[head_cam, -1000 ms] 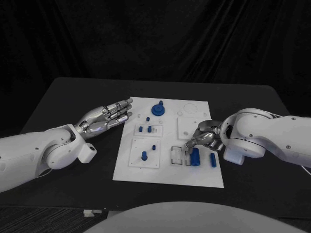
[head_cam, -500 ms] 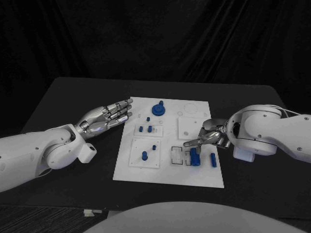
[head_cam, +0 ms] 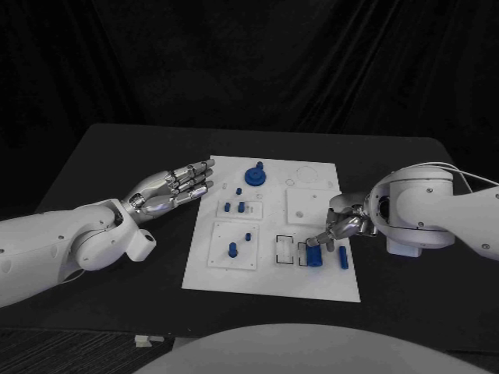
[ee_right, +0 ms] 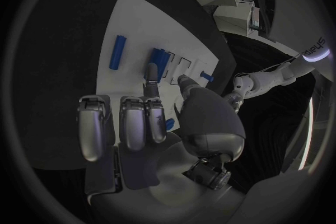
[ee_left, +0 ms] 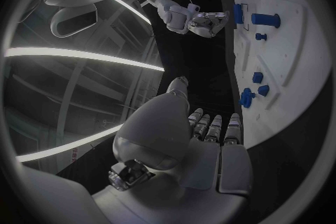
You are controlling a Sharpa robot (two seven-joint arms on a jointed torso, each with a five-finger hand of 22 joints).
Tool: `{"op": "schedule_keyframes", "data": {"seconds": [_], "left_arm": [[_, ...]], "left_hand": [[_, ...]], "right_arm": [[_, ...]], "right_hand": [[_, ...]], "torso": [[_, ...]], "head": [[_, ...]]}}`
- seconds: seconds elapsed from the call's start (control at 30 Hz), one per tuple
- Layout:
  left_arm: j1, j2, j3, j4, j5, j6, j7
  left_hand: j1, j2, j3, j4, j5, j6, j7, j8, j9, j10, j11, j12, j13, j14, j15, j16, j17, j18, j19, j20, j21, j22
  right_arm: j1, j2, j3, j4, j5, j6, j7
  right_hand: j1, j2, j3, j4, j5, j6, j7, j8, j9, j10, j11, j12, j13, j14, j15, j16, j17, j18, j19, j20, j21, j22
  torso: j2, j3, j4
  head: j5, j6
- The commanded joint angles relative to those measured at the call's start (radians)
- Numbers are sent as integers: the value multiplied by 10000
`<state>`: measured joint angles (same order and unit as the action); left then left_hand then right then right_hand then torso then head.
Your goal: Assemble the parts on the task board
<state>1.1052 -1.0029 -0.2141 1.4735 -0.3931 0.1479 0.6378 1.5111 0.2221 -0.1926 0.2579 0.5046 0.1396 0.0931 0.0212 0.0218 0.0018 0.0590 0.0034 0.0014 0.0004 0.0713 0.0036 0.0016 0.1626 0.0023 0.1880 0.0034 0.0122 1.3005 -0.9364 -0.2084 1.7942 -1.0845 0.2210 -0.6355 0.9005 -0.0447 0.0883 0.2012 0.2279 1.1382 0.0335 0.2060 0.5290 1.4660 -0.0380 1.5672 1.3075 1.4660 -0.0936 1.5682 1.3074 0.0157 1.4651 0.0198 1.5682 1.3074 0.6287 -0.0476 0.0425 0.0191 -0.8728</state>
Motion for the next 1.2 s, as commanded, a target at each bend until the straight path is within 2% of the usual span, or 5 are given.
{"op": "schedule_keyframes", "data": {"seconds": [0.03,0.83,0.97,1.1,1.2], "left_arm": [[-11,34,9,11,56,181,40],[-11,93,9,-2,56,449,-77],[-11,93,9,-2,56,419,-51],[-11,95,9,3,56,405,-33],[-12,92,9,4,56,405,-37]], "left_hand": [[-7,-10,23,26,22,41,49,34,12,-18,64,-34,-14,-4,27,-36,-16,185,15,89,8,12],[-44,-75,-9,54,9,62,102,35,11,-18,119,-34,-14,-4,143,-36,-16,186,38,188,27,65],[-44,-75,-9,55,9,48,102,32,9,-18,121,-34,-14,-4,146,-36,-16,186,32,191,22,47],[-44,-75,-9,55,10,40,101,30,8,-18,121,-34,-14,-4,146,-36,-16,186,33,191,22,48],[-44,-75,-9,55,10,40,101,30,8,-18,121,-34,-14,-4,146,-36,-16,186,33,191,22,48]], "right_arm": [[-116,33,1,-37,-380,325,-204],[-791,662,1,-781,-498,-47,-244],[-821,732,1,-853,-575,-51,-251],[-835,774,1,-926,-668,-16,-258],[-839,778,1,-942,-691,-17,-259]], "right_hand": [[-11,85,-26,-28,35,81,20,-36,-3,1048,42,36,2633,1048,37,26,2634,-157,1057,30,26,2634],[205,358,74,-171,194,-73,64,-204,-77,1048,71,36,2633,1048,52,26,2634,-100,951,34,-169,2558],[440,402,156,-395,585,-134,82,-289,-117,1048,86,36,2633,1048,61,26,2634,-86,926,42,-218,2539],[863,408,364,-801,1435,-360,147,-441,-164,1048,138,36,2633,1048,99,26,2634,-65,887,70,-296,2510],[1073,432,523,-1028,1832,-540,197,-514,-167,1048,182,36,2633,1048,135,26,2634,-63,884,101,-306,2507]], "torso": [[20,1,5],[17,3,3],[11,0,-3],[16,3,4],[16,1,1]], "head": [[-18,2],[13,2],[35,2],[33,2],[60,2]]}}
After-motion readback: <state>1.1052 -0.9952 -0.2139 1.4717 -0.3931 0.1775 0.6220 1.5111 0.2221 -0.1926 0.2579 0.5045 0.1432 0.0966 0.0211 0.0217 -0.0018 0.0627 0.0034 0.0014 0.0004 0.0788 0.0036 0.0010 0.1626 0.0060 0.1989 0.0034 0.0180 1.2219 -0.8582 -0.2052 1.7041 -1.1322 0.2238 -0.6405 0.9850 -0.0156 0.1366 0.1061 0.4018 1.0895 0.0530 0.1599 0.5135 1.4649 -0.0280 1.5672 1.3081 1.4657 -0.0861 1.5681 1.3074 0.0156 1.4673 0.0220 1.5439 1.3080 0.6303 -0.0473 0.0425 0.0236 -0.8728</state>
